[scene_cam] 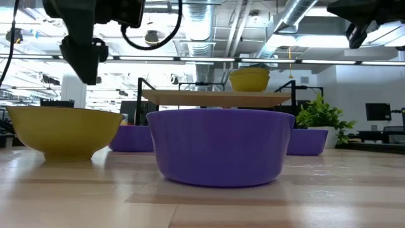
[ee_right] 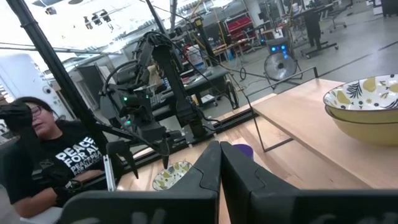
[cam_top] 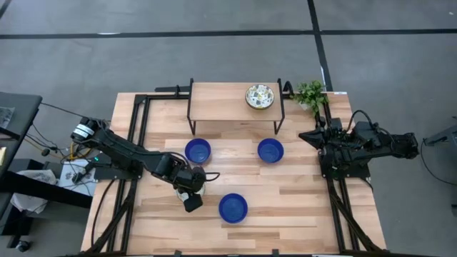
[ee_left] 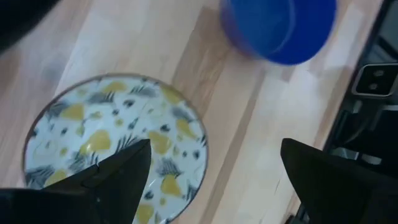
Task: Pick & Place Mini bowls
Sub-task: Stack the white patterned bowl on top of the white bowl on the shelf
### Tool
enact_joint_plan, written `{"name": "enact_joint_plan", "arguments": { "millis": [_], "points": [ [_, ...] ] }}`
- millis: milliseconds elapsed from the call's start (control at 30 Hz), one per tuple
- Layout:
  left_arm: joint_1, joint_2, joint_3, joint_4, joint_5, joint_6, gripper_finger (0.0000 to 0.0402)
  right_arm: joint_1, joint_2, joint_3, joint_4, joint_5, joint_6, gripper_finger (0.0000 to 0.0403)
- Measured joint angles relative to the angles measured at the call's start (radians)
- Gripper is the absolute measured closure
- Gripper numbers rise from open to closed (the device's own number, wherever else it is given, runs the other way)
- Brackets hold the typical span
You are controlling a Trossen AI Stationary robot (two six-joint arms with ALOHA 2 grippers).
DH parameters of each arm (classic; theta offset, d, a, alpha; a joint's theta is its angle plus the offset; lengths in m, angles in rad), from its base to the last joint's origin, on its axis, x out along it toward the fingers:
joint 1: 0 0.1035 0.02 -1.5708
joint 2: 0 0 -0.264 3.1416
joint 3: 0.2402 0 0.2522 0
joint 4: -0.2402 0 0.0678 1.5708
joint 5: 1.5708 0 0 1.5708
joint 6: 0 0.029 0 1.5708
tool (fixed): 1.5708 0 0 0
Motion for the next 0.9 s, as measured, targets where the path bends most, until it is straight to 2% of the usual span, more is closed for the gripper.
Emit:
{"name": "enact_joint_plan", "arguments": {
  "millis": [267, 600, 900],
  "points": [
    [0.000, 0.013, 0.000, -0.024, 0.000, -0.029, 0.0046, 0.000, 0.000, 0.000, -0.022, 0.000, 0.000, 0.0403],
    [-0.042, 0.150, 0.000, -0.024, 0.030, -0.074, 0.0046, 0.000, 0.000, 0.000, -0.021, 0.000, 0.001, 0.0403],
    [-0.051, 0.184, 0.000, -0.023, 0.029, -0.084, 0.0046, 0.000, 0.000, 0.000, -0.021, 0.000, 0.001, 0.0403]
  ]
}}
